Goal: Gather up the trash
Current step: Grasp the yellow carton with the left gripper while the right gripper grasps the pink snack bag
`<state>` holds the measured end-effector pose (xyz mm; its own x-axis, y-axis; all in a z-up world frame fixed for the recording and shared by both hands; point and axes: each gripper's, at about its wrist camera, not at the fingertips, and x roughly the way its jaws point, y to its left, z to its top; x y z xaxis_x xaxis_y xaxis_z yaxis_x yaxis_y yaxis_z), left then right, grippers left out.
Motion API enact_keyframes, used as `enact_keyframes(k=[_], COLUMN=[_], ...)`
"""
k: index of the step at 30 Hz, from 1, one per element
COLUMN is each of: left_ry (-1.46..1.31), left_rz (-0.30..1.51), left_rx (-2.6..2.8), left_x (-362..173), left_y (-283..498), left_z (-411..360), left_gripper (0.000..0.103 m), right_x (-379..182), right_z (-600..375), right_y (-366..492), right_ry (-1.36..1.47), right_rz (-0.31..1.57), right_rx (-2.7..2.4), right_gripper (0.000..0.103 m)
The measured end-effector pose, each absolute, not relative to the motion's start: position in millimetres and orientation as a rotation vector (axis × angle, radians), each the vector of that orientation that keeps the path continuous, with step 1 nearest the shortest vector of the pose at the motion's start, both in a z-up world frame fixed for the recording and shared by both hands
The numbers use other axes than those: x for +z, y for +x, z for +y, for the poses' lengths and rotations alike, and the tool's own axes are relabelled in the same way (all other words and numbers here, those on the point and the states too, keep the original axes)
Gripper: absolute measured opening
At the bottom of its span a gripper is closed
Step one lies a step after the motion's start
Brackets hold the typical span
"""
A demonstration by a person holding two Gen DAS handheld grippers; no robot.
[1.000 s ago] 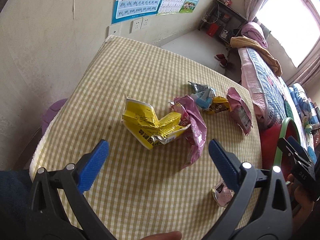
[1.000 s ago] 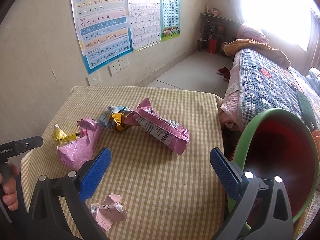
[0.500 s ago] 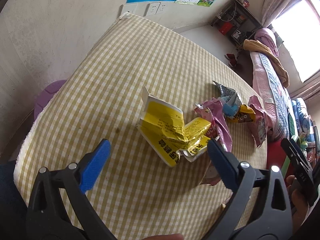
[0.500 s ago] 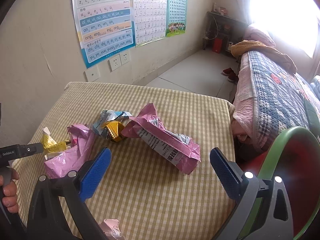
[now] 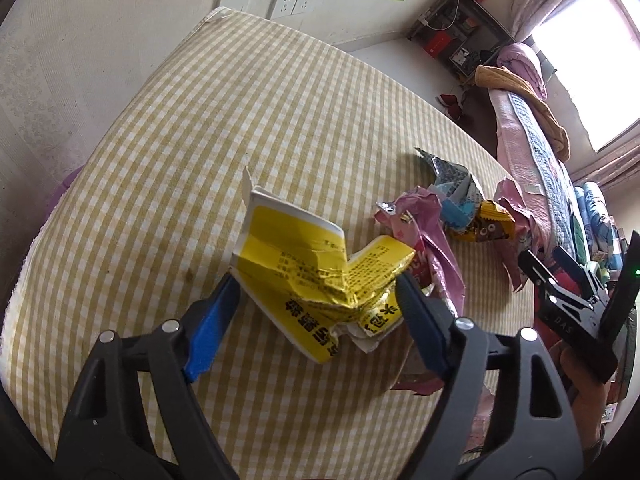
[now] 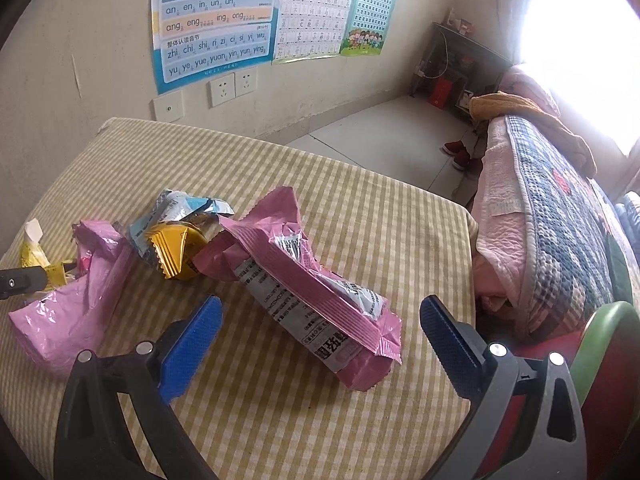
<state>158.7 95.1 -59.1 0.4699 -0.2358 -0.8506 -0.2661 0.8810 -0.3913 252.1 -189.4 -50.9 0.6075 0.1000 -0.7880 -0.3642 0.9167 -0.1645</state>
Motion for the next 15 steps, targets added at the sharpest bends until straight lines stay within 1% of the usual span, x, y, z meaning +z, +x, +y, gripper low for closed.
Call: enact_keyframes(k=[4,6,7,8,9,10,11,13,15], left_ry=[-0.52,-0.523,-0.523,-0.523,-0.52,-0.518,-0.516,-0.527,-0.519], left_rz=[1.091,1.09,1.089,1.088,1.086,1.084,1.082,1.08,1.073], left_rx=[0.013,0.006,-0.001,-0.01,-0.017,-0.021,-0.023,-0.037,-0.04], left_x=[-59.1,-58.5,-58.0,-57.1,-55.8,-55.2,-54.6,-53.9,-50.9], left_y=[159.5,160.1,160.2,160.6,160.9,161.1,161.7,162.6,162.2], left_z=[93.7,93.5,93.1,92.1,90.3,89.3,88.2,87.3,85.9], left_gripper=[0.073,0.07,0.067,0.064,0.062,0.061,0.058,0.053,0.049], right_x=[-59.9,-63.7,-65.5,-68.5,-70.0,-70.2,-70.6,-69.2,-66.5], right_z=[-185.7,-185.5,-184.9,-184.8,-183.9,-184.6,-186.3,-187.7,-190.0], right_y=[257.0,258.4,259.3,260.3,260.2,259.2,258.6,255.5,251.0], right_ry=[-0.353,-0.362,-0.366,-0.373,-0.38,-0.38,-0.372,-0.36,-0.347], right_rz=[0.881,0.881,0.888,0.903,0.912,0.912,0.917,0.921,0.922], right_rx=[0.282,0.284,0.288,0.29,0.284,0.282,0.286,0.295,0.302], right_gripper=[0.094,0.089,0.076,0.06,0.057,0.052,0.049,0.048,0.047])
